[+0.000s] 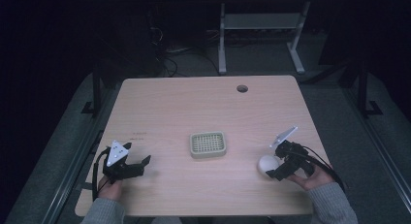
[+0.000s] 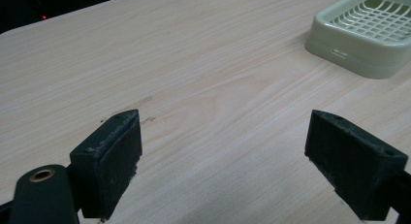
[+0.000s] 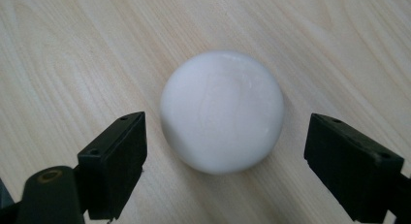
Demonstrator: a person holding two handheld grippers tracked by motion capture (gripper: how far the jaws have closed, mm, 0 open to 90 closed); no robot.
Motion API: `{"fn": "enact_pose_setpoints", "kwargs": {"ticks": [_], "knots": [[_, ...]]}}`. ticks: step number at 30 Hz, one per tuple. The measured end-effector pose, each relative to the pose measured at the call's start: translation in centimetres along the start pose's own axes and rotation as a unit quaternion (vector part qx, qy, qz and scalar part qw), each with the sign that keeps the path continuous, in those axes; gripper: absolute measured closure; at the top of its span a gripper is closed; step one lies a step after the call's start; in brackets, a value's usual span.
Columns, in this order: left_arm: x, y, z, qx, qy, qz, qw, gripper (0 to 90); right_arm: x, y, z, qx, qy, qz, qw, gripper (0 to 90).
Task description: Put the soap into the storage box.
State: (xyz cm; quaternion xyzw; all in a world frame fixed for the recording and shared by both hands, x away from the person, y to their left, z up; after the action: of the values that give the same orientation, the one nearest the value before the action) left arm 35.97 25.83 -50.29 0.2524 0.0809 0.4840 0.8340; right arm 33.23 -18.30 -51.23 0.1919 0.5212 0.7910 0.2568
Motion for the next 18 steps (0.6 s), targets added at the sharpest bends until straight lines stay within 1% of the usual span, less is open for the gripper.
{"fn": "enact_pose_setpoints", "kwargs": {"ticks": [3, 5, 6, 9, 10, 11, 13, 15, 16, 18], "knots": [[0.0, 0.0, 0.0, -0.001, 0.001, 0.001, 1.0000, 12.9, 0.1, -0.1, 0.2, 0.003, 0.001, 0.000, 1.0000, 14.8], [0.1, 0.0, 0.0, 0.000, 0.003, 0.002, 1.0000, 12.8, 0.1, -0.3, 0.3, 0.011, 0.002, 0.003, 0.9999, 14.8], [0.1, 0.0, 0.0, 0.000, 0.002, 0.003, 1.0000, 12.8, 0.1, -0.6, 0.4, 0.019, 0.006, 0.005, 0.9998, 14.8], [0.2, 0.1, 0.0, -0.003, 0.003, 0.003, 1.0000, 12.8, 0.0, -1.1, 0.5, 0.036, 0.010, 0.001, 0.9993, 14.8], [0.2, 0.1, 0.0, -0.003, 0.006, 0.003, 1.0000, 12.8, 0.0, -1.1, 0.5, 0.036, 0.010, 0.001, 0.9993, 14.8], [0.2, 0.2, 0.0, -0.003, 0.007, 0.002, 1.0000, 12.8, -0.1, -1.3, 0.6, 0.044, 0.016, -0.003, 0.9989, 14.9], [0.2, 0.1, 0.0, -0.004, 0.002, 0.003, 1.0000, 12.9, 0.1, -1.6, 0.7, 0.050, 0.018, 0.002, 0.9986, 15.3], [0.2, 0.1, 0.0, -0.003, 0.005, 0.002, 1.0000, 12.8, 0.1, -1.9, 0.7, 0.062, 0.021, 0.001, 0.9979, 15.6], [0.2, 0.1, 0.0, -0.003, 0.005, 0.002, 1.0000, 12.8, 0.1, -1.9, 0.7, 0.062, 0.021, 0.001, 0.9979, 15.6], [0.2, 0.1, 0.1, -0.003, 0.004, 0.002, 1.0000, 12.8, 0.0, -2.2, 0.8, 0.071, 0.024, -0.004, 0.9972, 17.0]]}}
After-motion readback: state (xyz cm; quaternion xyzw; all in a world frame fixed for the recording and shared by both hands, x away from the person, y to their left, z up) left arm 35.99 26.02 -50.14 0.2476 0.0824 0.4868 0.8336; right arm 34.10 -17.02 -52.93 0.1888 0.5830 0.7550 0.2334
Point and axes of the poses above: each handheld gripper's, and its own axes: y roughly backward along the jaws, z roughly out of its top, x roughly to its left, the point moved 10 cm from there along -y, roughly forward along the jaws, and after that the axes turned 1 degree about x, right-handed, at the moved point
